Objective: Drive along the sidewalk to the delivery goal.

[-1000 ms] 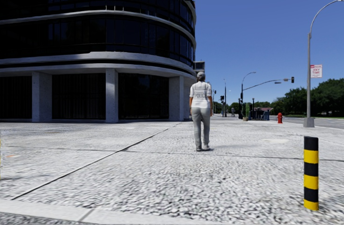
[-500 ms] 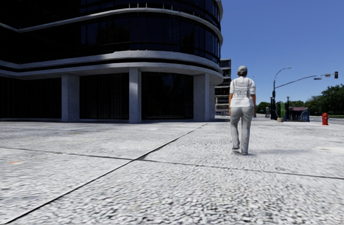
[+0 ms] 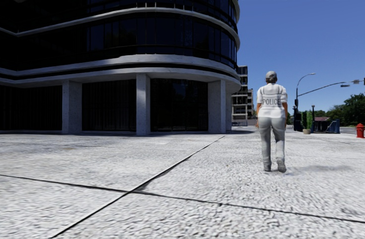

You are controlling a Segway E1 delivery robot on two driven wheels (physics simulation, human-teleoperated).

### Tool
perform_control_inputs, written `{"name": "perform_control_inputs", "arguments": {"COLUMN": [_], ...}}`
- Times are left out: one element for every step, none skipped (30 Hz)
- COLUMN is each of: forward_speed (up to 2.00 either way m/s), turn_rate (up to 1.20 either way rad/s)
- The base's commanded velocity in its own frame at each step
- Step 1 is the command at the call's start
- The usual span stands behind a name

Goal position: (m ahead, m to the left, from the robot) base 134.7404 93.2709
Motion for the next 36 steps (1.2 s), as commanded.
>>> {"name": "perform_control_inputs", "arguments": {"forward_speed": [1.51, 1.51, 1.51, 1.51, 1.51, 1.51, 1.51, 1.51, 1.51, 1.51, 1.51, 1.50, 1.50, 1.50, 1.50, 1.50, 1.50, 1.50, 1.50, 1.50, 1.50, 1.50, 1.50, 1.50, 1.50, 1.50, 1.50, 1.50, 1.50, 1.50, 1.50, 1.50, 1.50, 1.50, 1.50, 1.50], "turn_rate": [0.40, 0.40, 0.40, 0.40, 0.40, 0.40, 0.40, 0.40, 0.40, 0.40, 0.40, 0.40, 0.40, 0.40, 0.40, 0.40, 0.40, 0.40, 0.40, 0.40, 0.40, 0.40, 0.40, 0.40, 0.40, 0.40, 0.40, 0.40, 0.40, 0.40, 0.40, 0.40, 0.40, 0.40, 0.40, 0.40]}}
